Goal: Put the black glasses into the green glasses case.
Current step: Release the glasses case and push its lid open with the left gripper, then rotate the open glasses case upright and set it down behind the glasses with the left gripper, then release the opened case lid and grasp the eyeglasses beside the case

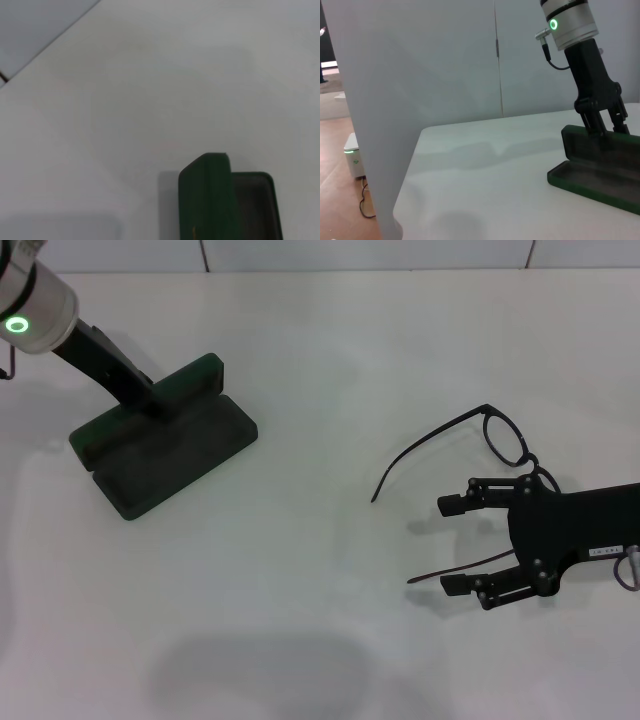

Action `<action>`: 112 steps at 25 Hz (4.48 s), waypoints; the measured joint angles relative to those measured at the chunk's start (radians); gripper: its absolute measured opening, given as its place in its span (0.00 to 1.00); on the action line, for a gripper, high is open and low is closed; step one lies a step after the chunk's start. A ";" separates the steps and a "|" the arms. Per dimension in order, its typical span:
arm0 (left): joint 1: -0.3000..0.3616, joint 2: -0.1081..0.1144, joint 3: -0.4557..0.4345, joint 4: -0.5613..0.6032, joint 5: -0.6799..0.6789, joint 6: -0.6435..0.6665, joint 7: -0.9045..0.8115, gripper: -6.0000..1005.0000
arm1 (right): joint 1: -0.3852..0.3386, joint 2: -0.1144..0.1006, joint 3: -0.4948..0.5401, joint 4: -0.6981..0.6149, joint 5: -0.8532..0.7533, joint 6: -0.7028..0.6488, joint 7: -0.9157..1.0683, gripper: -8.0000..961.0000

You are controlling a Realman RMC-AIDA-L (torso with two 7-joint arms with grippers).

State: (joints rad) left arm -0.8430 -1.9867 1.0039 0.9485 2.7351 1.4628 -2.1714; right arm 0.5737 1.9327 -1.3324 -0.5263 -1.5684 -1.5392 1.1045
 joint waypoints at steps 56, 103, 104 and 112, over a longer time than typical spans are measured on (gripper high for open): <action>-0.031 -0.103 0.376 0.094 -0.173 -0.105 0.266 0.21 | -0.004 0.009 -0.002 -0.001 -0.009 -0.026 0.005 0.90; 0.529 0.018 -0.232 -0.202 -0.716 0.336 0.865 0.87 | 0.428 -0.159 0.239 -0.178 -0.795 -0.157 1.504 0.89; 0.528 0.018 -0.232 -0.202 -0.715 0.336 0.867 0.87 | 0.442 -0.148 0.237 -0.175 -0.821 -0.151 1.521 0.89; 0.529 0.015 -0.238 -0.203 -0.705 0.335 0.875 0.87 | 0.526 -0.004 0.234 -0.170 -1.108 -0.074 1.601 0.89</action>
State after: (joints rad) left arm -0.3135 -1.9721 0.7659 0.7455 2.0300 1.7973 -1.2963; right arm 1.0998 1.9283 -1.0987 -0.6959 -2.6762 -1.6132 2.7057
